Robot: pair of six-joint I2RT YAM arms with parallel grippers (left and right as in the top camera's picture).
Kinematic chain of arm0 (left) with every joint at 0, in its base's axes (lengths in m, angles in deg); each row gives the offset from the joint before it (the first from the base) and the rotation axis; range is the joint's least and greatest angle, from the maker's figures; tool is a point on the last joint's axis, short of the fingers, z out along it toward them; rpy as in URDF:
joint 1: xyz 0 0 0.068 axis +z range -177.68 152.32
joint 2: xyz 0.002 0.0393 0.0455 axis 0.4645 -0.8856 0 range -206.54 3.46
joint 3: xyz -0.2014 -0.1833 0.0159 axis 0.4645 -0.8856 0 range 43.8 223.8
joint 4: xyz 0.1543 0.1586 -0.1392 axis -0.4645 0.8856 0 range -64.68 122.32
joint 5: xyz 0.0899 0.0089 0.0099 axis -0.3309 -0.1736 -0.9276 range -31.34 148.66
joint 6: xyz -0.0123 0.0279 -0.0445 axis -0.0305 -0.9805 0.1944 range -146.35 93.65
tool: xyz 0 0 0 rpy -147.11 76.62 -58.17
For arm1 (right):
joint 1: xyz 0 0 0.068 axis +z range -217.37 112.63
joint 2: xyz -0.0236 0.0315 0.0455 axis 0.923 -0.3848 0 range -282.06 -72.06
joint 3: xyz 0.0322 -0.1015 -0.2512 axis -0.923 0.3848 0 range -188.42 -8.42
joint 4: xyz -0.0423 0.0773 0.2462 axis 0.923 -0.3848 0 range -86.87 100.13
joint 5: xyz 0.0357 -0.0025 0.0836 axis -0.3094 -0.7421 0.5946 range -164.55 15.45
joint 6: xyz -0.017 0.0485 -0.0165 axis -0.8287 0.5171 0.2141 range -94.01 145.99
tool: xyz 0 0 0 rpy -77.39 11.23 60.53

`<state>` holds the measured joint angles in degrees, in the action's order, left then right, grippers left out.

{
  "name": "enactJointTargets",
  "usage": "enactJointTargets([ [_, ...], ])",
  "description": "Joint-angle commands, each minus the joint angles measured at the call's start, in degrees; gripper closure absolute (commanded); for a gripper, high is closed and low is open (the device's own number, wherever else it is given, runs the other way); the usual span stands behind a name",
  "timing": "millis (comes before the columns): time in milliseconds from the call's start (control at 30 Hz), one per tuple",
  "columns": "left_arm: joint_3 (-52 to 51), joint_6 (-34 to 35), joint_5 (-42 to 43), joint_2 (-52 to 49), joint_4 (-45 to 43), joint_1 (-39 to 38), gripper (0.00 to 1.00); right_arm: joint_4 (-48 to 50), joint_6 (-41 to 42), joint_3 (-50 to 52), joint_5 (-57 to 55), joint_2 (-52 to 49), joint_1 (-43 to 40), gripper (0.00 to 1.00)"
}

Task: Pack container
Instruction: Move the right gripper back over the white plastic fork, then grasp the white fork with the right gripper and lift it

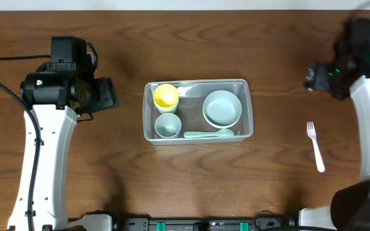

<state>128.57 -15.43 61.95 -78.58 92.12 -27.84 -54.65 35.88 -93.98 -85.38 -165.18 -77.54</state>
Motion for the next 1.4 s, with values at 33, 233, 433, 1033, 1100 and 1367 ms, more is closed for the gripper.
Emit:
enactJointTargets([
  [33, -0.2, 0.1, 0.2, -0.1, 0.0, 0.2, 0.33, 4.8, 1.5, 12.2, 2.7, -0.5, -6.3, 0.01],
  [233, -0.2, 0.1, 0.2, -0.1, 0.0, 0.2, 0.33, 14.9, -9.1, 27.0, 6.5, -1.0, -9.4, 0.01],
  [433, -0.2, 0.1, 0.2, -0.1, 0.0, 0.2, 0.33, 20.6, -12.3, 33.6, 6.6, -1.0, -9.4, 0.04],
  [1033, -0.2, 0.1, 0.2, -0.1, 0.0, 0.2, 0.33, 28.0, -12.8, 40.4, 9.0, -1.1, -9.4, 0.05],
  [1100, -0.2, 0.1, 0.2, -0.1, 0.0, 0.2, 0.32, 28.0, -14.0, 40.4, 10.4, -1.1, -9.4, 0.06],
  [1367, -0.2, 0.1, 0.2, -0.1, 0.0, 0.2, 0.33, 27.3, -14.8, 40.4, 13.4, -2.8, -9.4, 0.24],
])
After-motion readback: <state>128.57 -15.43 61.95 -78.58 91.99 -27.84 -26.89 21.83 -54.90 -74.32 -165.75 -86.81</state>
